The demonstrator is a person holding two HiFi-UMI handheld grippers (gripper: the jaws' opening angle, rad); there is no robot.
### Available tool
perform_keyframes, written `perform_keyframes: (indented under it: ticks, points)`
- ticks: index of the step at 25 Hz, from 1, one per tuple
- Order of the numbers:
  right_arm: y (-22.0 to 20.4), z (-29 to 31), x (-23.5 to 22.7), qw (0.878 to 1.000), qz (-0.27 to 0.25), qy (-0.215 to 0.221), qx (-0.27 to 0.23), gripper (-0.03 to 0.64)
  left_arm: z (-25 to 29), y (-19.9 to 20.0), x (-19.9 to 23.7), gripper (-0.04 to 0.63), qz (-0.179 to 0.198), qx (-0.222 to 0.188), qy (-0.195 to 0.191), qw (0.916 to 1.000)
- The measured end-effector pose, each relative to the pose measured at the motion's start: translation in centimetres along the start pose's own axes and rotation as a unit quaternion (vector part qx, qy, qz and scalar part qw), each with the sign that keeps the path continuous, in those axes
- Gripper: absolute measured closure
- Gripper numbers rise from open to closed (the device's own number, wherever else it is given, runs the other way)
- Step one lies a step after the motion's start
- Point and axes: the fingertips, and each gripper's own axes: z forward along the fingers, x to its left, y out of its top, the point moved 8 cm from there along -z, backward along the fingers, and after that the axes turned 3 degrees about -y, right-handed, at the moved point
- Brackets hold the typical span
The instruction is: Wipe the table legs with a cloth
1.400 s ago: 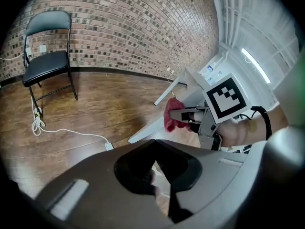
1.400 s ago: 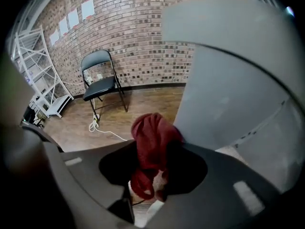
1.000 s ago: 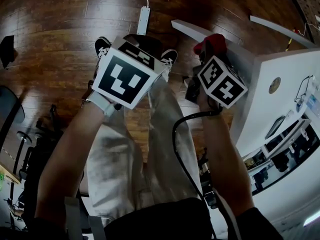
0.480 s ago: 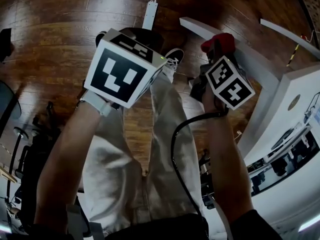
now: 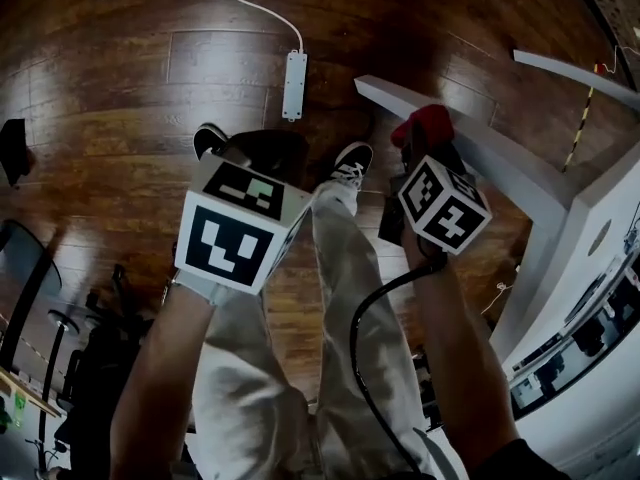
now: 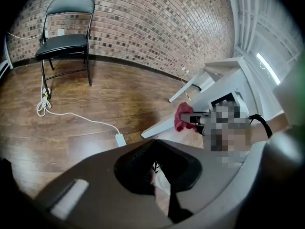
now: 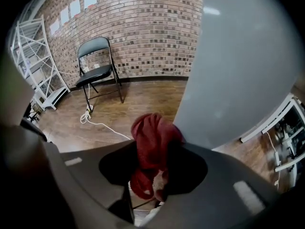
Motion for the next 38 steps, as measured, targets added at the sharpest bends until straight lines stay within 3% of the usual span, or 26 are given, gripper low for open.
perform_keyframes:
  ticks: [12,23,38]
  points:
    - [-2.0,3.3,-0.1,1.0,-0.02,0.0,0.017,0.476,2.7,-0.1,0.9,0.594,-0.007,-0.008,-0.001,0.9999]
    - [-4.0,5.9,-0.5,0.999,-0.038,0.003,0.032,0.474,4.9,-3.2,1.9,0.594,-0.013,0.033,-0.007,0.9993]
    - [-6.0,9.1,-0.6,0.998,-0.047,-0.001,0.051,0.474,8.8,-4.2,1.6,0.594,-0.035,0.034,-0.028,0.9984]
